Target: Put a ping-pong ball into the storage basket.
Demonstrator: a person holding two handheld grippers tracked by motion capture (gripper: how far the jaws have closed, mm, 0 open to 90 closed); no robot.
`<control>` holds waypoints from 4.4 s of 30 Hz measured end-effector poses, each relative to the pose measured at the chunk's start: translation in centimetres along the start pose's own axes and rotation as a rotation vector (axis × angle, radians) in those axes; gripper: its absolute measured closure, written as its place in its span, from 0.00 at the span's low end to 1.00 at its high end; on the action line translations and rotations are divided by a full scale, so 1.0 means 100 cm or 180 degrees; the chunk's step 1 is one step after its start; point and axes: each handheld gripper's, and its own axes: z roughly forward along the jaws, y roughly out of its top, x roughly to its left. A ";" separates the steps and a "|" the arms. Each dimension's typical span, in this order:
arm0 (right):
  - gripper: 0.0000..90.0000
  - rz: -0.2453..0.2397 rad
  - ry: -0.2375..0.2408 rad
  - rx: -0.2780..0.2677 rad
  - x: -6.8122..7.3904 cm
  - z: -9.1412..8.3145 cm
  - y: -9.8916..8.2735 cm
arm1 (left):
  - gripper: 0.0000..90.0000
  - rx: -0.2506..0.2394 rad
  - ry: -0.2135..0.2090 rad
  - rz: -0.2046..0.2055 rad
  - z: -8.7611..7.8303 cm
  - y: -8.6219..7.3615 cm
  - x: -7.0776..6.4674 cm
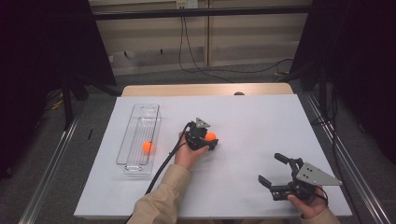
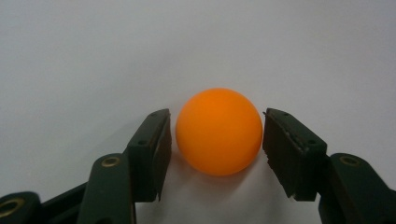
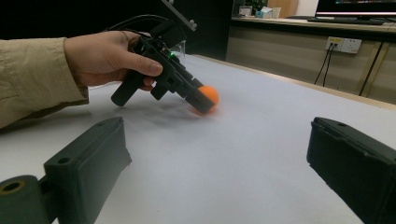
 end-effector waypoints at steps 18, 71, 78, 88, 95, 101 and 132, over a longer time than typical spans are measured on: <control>0.05 0.0012 -0.0007 0.0003 0.000 -0.001 0.000 | 0.52 -0.0019 -0.0015 -0.0033 0.001 0.000 -0.001; 0.05 0.0004 -0.0027 -0.0001 0.000 -0.002 0.000 | 0.56 -0.0050 -0.0162 -0.0180 -0.015 0.007 -0.003; 0.05 0.0000 -0.0029 0.0007 -0.001 -0.002 0.000 | 0.56 -0.0042 -0.0194 -0.0171 -0.020 0.009 -0.003; 0.05 0.0000 -0.0023 0.0005 -0.001 -0.002 0.000 | 0.56 0.0008 -0.0223 -0.0147 -0.025 0.010 -0.003; 0.05 -0.0004 -0.0024 0.0006 -0.001 -0.001 0.000 | 0.56 0.0002 -0.0231 -0.0143 -0.030 0.012 -0.003; 0.05 -0.0004 -0.0026 0.0007 -0.001 -0.001 0.000 | 0.56 -0.0012 -0.0225 -0.0163 -0.036 0.013 -0.001; 0.05 -0.0005 -0.0024 0.0006 0.000 -0.001 0.000 | 0.56 -0.0018 -0.0258 -0.0300 -0.057 0.018 0.009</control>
